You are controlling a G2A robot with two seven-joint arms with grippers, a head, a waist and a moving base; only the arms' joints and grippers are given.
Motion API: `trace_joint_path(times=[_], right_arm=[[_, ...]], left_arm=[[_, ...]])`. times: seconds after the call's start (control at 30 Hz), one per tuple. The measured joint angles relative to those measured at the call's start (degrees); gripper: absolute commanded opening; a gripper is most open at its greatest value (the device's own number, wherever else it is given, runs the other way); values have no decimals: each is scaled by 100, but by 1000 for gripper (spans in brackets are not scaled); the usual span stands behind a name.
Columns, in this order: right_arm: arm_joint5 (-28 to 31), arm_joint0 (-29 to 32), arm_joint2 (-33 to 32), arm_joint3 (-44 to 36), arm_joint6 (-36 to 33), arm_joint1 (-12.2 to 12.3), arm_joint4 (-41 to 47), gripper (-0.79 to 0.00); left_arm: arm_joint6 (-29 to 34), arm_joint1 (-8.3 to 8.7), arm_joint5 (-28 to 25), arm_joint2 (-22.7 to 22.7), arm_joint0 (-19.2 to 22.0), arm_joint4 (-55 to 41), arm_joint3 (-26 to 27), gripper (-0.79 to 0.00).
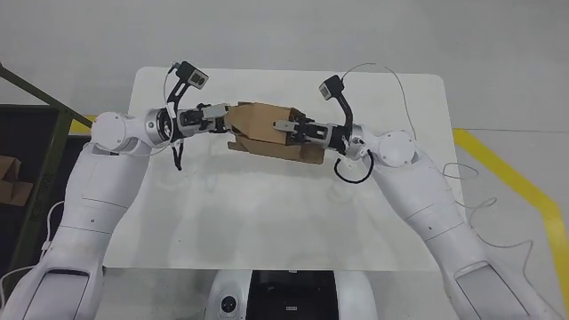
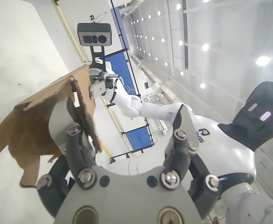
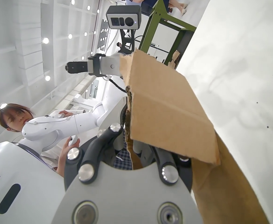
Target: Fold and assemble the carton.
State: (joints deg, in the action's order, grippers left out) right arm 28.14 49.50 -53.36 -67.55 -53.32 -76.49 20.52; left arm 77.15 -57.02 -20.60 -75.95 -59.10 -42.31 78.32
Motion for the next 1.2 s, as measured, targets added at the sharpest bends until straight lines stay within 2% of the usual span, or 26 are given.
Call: trace_joint_path(times=[0.37,0.8,1.2], right_arm=[[-17,4,119,23,120,-50,-111,-785],[-5,100,85,-239,91,-49,-98,-785],[2,171,-184,-210,92,15,-77,-785]], left_arm=[[110,4,172,-24,-171,-147,483,0],[30,-47,212,195,-64,-17,476,0],[-277,36,97,-412,-229,-12,193,0]])
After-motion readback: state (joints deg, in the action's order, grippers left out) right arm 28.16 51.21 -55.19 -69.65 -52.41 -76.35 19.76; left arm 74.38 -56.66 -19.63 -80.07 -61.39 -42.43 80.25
